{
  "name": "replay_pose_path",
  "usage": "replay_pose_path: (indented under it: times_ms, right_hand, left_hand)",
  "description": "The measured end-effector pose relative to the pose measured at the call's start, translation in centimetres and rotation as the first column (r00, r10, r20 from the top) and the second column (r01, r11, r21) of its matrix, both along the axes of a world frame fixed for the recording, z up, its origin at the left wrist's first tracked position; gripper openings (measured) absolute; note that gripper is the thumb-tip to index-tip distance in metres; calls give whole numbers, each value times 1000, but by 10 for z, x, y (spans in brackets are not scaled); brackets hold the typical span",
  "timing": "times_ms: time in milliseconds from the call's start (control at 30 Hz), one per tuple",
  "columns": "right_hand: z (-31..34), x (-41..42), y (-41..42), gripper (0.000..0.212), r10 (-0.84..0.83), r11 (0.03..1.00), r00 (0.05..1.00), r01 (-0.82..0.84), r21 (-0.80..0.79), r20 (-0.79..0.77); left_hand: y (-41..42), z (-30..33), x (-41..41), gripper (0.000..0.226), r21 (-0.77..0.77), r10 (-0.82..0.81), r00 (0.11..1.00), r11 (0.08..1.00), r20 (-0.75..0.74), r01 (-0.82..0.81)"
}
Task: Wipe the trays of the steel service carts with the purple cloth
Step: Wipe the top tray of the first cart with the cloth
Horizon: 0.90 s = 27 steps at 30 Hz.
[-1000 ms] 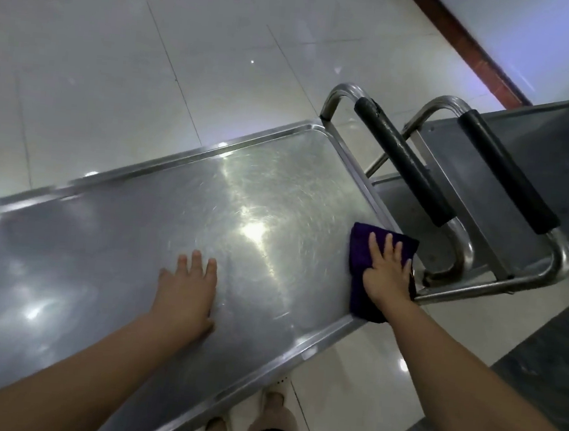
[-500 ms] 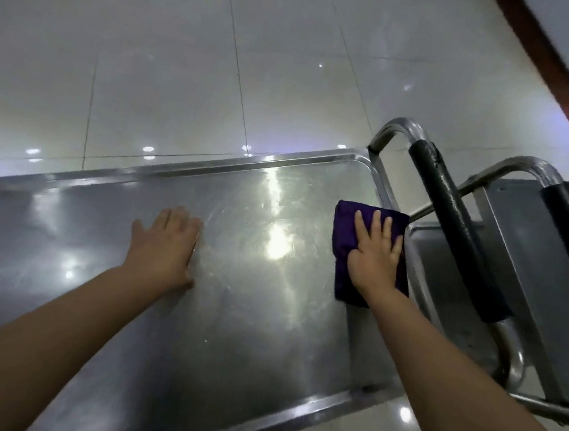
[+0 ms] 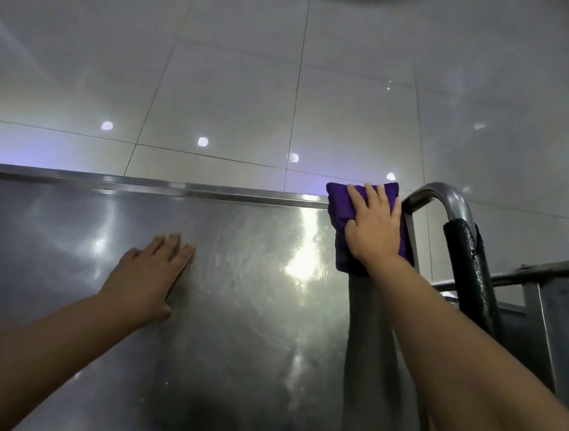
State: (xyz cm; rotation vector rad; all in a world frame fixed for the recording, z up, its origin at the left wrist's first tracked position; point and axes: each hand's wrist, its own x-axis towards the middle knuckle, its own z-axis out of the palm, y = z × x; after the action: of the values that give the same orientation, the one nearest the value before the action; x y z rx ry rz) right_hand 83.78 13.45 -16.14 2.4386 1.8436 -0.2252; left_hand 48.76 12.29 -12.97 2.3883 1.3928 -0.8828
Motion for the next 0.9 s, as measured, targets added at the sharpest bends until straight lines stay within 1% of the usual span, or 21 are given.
replay_pose_path:
  times_ms: [100,167,233,333,500,567,633,700,767,833,900]
  right_hand:
    - [3,4,20,46,-5,1000,1000,6,-29,19]
    - [3,-7,24,40,-1,1000,999,2,-17,54]
    - [0,-28,24,40,28,999,998,-29,20,54]
    - [-4,-71,30,42,83,995,997,-83,60,7]
    - [-7,-144,48,46,115,992,993,-113,47,-35]
    - [-7,-171,55,47,121,992,992,-120,34,-41]
    - [-5,-197,62,46,122,992,992,-121,18,-43]
    - [-3,-225,68,44,130,992,990,-129,9,-47]
    - [0,-255,75,44,141,990,989,-141,-10,-46]
    - [2,-288,83,45,151,988,987,-152,-21,-54]
    - [4,-324,91,46,156,987,985,-159,-34,-71]
  left_hand:
    - [0,-5,-2,111,-2,24,999,1000,33,-24]
    - [2,-9,-3,112,-6,33,998,999,49,-33]
    - [3,-12,-4,112,-17,39,997,999,64,-38]
    - [6,-10,-9,112,-32,58,992,998,108,-55]
    - [9,-6,-26,110,-89,127,965,990,228,-110]
    - [10,-2,-40,102,-88,129,950,990,285,-108]
    - [13,4,-64,89,-26,90,942,996,322,-86]
    - [17,14,-100,82,60,63,942,994,328,-88]
    - [24,29,-147,81,205,19,933,974,358,-98]
    - [32,43,-198,79,332,-2,954,938,300,-103]
    - [37,51,-252,75,406,43,961,901,272,-155]
